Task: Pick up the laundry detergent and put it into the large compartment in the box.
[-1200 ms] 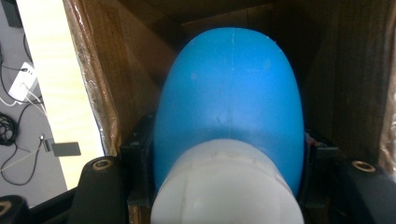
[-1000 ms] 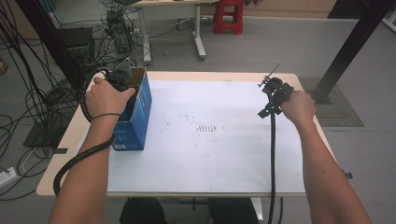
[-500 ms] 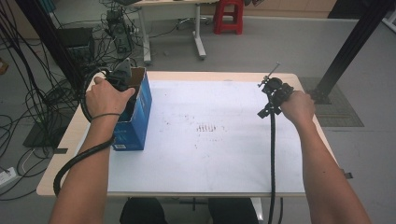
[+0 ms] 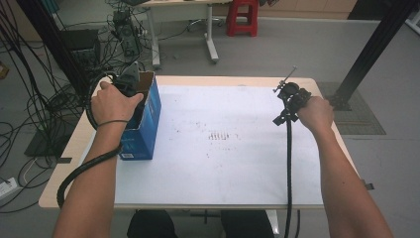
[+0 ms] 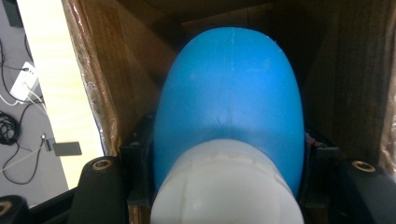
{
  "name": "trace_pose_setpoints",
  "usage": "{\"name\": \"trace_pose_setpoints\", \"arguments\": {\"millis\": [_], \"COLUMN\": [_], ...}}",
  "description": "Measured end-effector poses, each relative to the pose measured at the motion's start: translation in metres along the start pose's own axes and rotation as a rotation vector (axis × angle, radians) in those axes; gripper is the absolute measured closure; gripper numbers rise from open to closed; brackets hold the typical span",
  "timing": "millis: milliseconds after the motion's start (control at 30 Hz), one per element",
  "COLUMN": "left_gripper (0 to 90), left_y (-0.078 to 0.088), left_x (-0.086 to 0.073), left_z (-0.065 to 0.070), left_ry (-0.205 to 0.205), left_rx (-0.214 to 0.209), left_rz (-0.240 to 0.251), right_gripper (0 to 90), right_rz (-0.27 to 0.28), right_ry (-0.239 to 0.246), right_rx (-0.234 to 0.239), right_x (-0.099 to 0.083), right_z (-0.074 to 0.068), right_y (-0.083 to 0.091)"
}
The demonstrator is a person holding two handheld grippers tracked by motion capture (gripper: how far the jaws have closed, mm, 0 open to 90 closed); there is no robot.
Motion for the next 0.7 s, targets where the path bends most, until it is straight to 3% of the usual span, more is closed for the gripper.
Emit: {"name": "trace_pose_setpoints", "arguments": {"millis": [700], "left_gripper": [37.8], "left_y": [0.0000], "left_x": [-0.0008], "left_z": [-0.0008], "left_ry": [0.003], "left_rx": [-0.001], "left_rz": [0.003], "right_gripper": [3.4], "right_rz": [0.002], "right_ry": [-0.002], "right_rx": [0.001], "right_x": [0.0002], "right_z": [-0.0001], "right_y": [-0.0007]}}
Point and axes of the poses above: each handheld gripper's, and its own axes: y roughly backward along the jaws, x roughly out of its top, z roughly to its right, the point moved 7 cm from there along -y, roughly forward along the jaws, and after that the axes turned 6 degrees about z, right-handed, at the moved point
